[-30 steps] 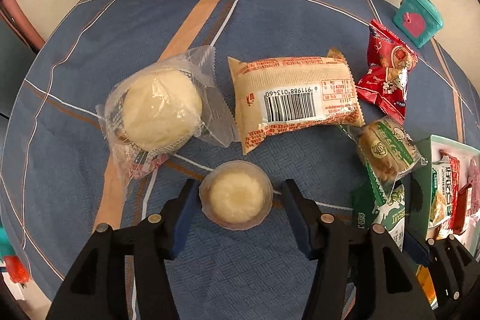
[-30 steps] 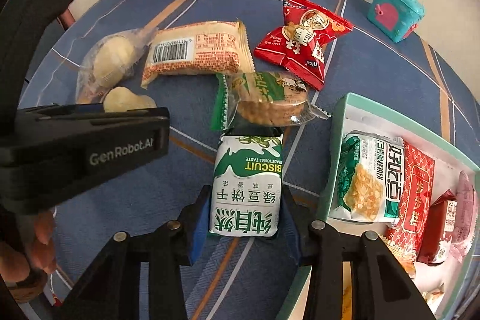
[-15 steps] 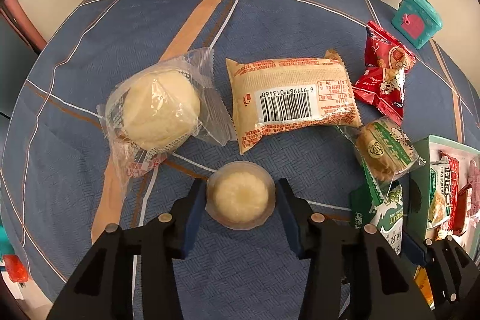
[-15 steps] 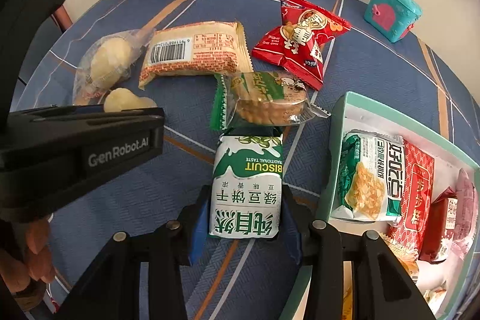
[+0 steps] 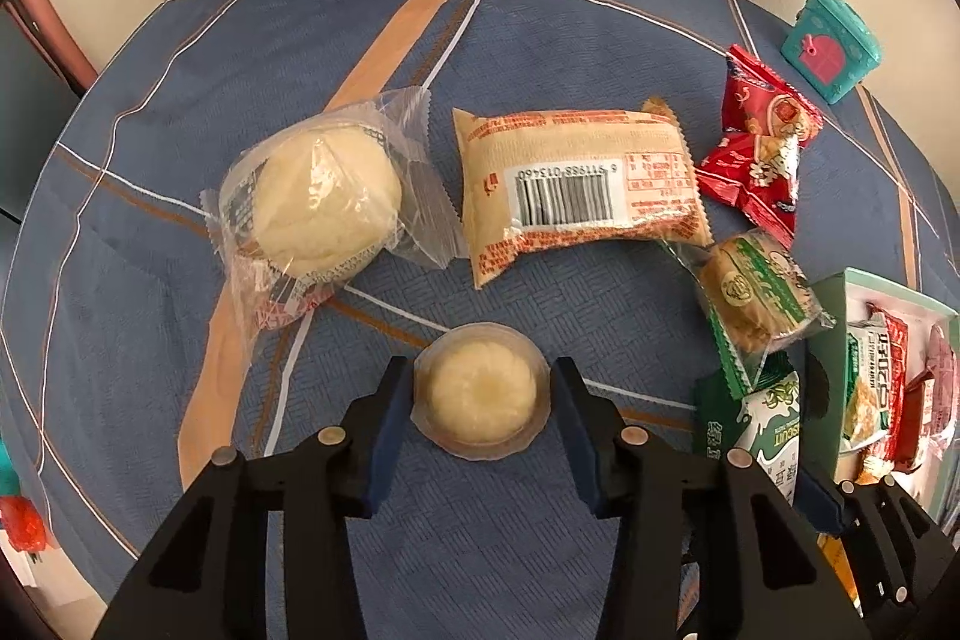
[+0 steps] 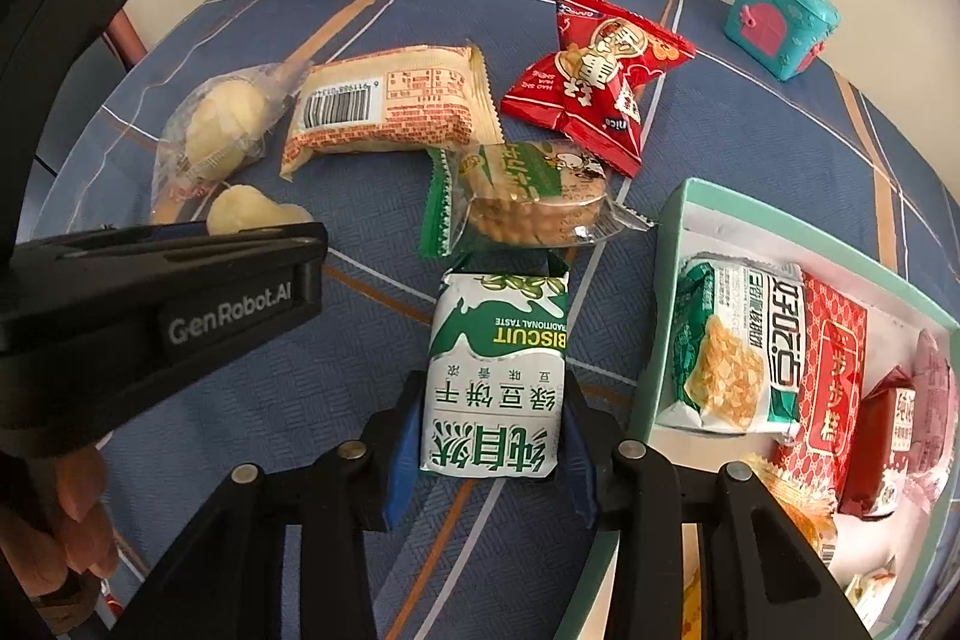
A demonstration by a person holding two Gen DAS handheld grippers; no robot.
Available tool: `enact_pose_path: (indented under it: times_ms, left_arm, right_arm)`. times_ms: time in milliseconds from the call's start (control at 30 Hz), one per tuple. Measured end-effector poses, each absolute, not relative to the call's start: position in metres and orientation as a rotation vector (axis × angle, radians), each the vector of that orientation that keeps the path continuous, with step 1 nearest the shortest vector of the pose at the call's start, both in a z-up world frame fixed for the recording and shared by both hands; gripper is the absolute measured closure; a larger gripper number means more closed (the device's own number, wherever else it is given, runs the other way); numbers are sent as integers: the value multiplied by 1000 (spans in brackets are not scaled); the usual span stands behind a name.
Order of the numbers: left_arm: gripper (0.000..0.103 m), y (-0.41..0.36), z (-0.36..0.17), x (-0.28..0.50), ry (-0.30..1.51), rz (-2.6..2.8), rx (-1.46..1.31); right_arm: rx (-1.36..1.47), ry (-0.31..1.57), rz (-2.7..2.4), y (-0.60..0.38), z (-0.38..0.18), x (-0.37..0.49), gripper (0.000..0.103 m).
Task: Organize snacks
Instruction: 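Carry cream bun with left tool while right tool carries biscuit packet over tray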
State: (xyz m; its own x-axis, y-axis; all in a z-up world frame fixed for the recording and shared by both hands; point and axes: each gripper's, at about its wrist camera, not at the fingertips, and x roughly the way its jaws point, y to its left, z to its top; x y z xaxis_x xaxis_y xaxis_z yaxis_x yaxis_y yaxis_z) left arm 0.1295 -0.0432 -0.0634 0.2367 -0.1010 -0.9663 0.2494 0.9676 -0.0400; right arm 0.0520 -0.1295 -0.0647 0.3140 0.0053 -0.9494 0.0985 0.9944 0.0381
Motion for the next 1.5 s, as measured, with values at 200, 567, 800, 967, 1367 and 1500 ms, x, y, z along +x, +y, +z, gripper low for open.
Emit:
enact_pose_path:
  times_ms: [200, 567, 800, 967, 1367, 1500]
  left_arm:
    - [54, -44, -45, 116, 1278, -250, 116]
    - [54, -44, 1, 93, 1193, -266, 100]
    - [54, -48, 29, 86, 1125, -287, 76]
    - [54, -53, 47, 78, 1076, -309, 73]
    - [54, -101, 46, 55, 1070, -371, 135]
    - [54, -124, 40, 45, 1079, -410, 162]
  right_arm:
    - [149, 1223, -51, -139, -48, 45, 60]
    - [221, 1181, -58, -155, -5, 23, 60]
    - [228, 1125, -78, -159, 18, 2, 60]
    - [251, 1082, -98, -169, 36, -12, 60]
    - [328, 1080, -221, -228, 33, -39, 60]
    - [358, 1080, -283, -256, 28, -49, 60]
